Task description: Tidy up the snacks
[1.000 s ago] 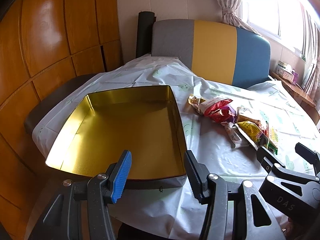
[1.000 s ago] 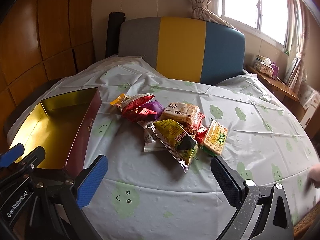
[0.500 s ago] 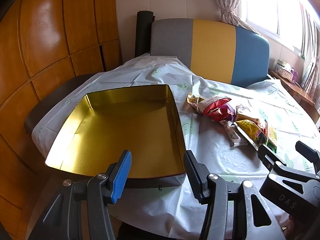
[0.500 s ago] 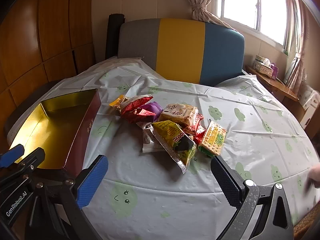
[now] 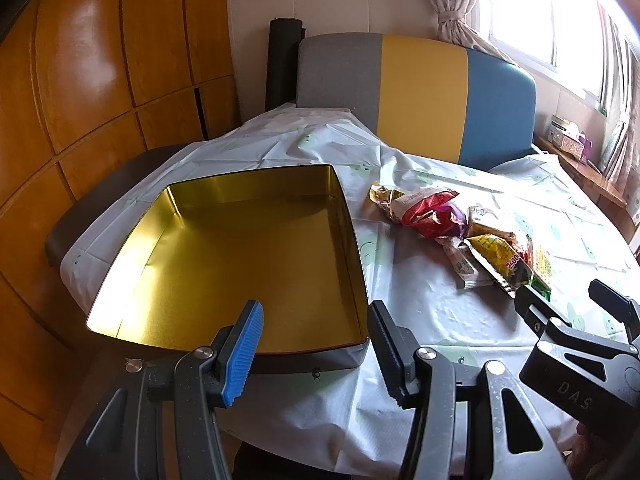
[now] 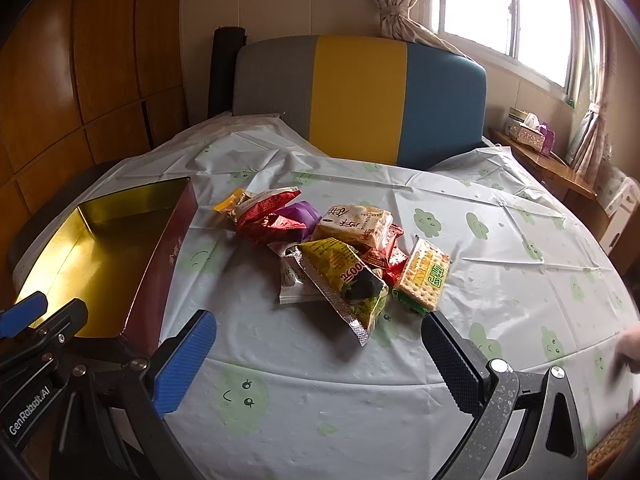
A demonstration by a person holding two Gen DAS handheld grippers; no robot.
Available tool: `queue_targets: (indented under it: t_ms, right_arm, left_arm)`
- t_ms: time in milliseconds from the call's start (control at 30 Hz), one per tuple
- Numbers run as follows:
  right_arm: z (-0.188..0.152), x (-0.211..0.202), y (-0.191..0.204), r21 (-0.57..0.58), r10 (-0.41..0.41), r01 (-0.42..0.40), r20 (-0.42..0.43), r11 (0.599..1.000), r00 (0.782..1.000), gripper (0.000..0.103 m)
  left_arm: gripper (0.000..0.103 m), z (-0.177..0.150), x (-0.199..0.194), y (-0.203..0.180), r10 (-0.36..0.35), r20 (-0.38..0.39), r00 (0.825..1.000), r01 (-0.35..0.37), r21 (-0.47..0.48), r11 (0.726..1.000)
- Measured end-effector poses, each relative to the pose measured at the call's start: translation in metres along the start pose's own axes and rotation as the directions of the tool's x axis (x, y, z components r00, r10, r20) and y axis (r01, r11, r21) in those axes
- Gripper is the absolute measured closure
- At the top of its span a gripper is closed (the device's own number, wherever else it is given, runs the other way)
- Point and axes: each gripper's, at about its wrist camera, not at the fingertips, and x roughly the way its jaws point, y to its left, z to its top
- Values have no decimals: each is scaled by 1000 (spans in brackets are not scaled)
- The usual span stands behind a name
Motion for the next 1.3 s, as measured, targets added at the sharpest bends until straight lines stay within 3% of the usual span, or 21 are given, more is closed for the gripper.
queue_targets:
  t_ms: [633,800,867,933,1000,1100,1233,1300]
  right_arm:
    - [-3,4,-6,11,5,-5,-12,1000,1000,0]
    - [-1,7,-11,11,8,-7,-19,1000,1000,0]
    - [2,10,-18,18,15,-15,-26,1000,1000,0]
    - [11,14,-30,20,16,-16,-30,1000,999,0]
    - [21,19,-48,35,19,-18,-41,999,999,0]
    - [41,30,-84,63,35,-30,-89,998,995,0]
    - [60,49,-133,97,59,-43,-158,994,986,0]
    - [63,62,-153,105,58,-38,-190,994,980,0]
  left_arm:
    - [48,0,0,-5,-14,-11,1000,14,21,1000]
    - [48,0,2,-8,-60,-26,998,61,33,998]
    - [47,3,3,-9,-133,-50,990,134,24,991]
    - [39,7,6,-10,-214,-83,973,215,-1,977]
    - [39,12,10,-19,-275,-116,954,278,5,961]
    - [40,16,14,-38,-273,-126,954,283,72,956]
    - [40,25,28,-54,-371,-200,907,388,50,921]
    - [40,29,34,-64,-375,-211,903,395,64,916]
